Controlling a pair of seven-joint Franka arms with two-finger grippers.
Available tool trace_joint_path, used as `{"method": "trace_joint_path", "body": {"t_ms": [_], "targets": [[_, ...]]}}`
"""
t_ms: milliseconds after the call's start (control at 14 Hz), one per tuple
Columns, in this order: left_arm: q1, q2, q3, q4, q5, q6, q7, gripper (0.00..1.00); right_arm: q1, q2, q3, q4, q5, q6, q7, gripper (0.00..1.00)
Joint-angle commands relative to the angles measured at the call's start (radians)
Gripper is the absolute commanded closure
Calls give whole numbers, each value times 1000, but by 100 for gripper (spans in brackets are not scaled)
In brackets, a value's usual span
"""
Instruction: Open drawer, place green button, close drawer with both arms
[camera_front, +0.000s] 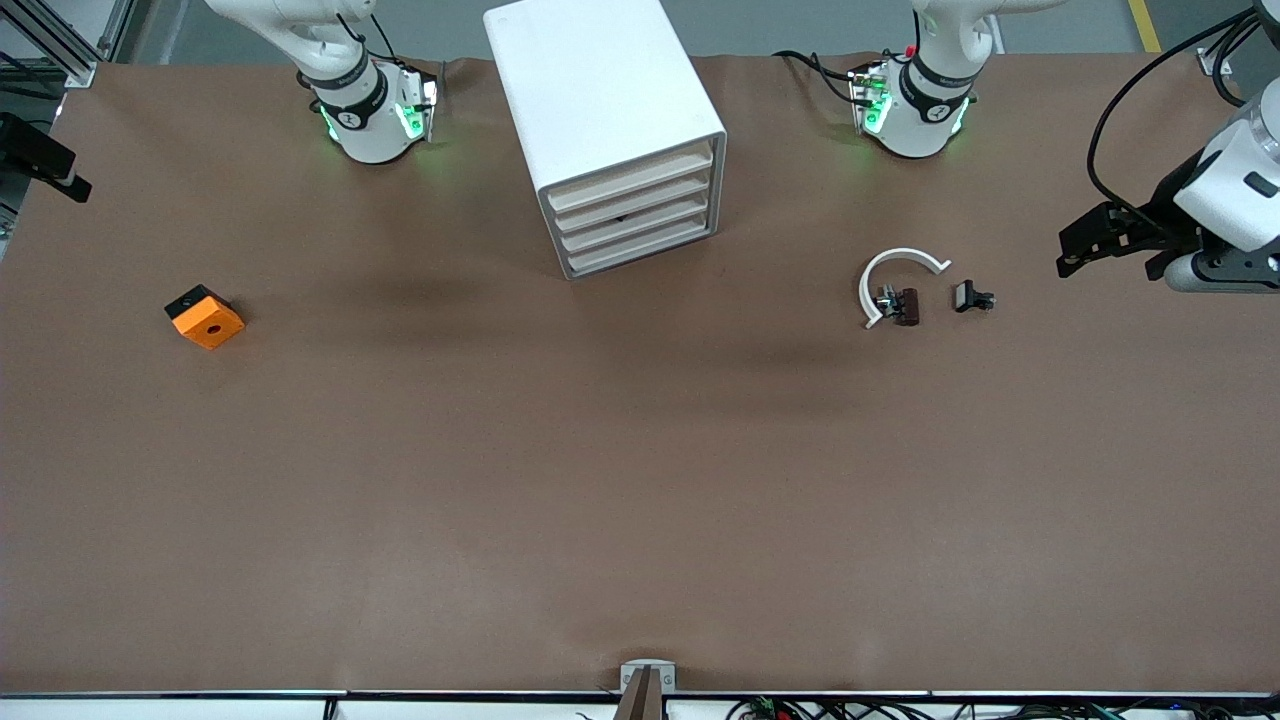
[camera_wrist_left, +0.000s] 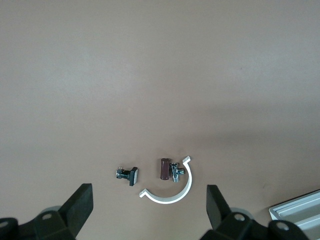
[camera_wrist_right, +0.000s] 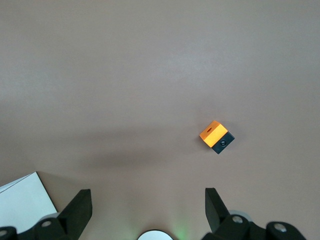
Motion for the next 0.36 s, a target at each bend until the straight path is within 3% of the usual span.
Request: {"method": "trace_joint_path", "body": {"t_ms": [0,287], "targets": [[7,-2,-13,18,14,-12,-7,0,9,-25,-7,-21,7,5,-4,0],[9,1,-13,29,9,-12,-9,0,9,-27,-5,-21,7,4,-4,0]]}}
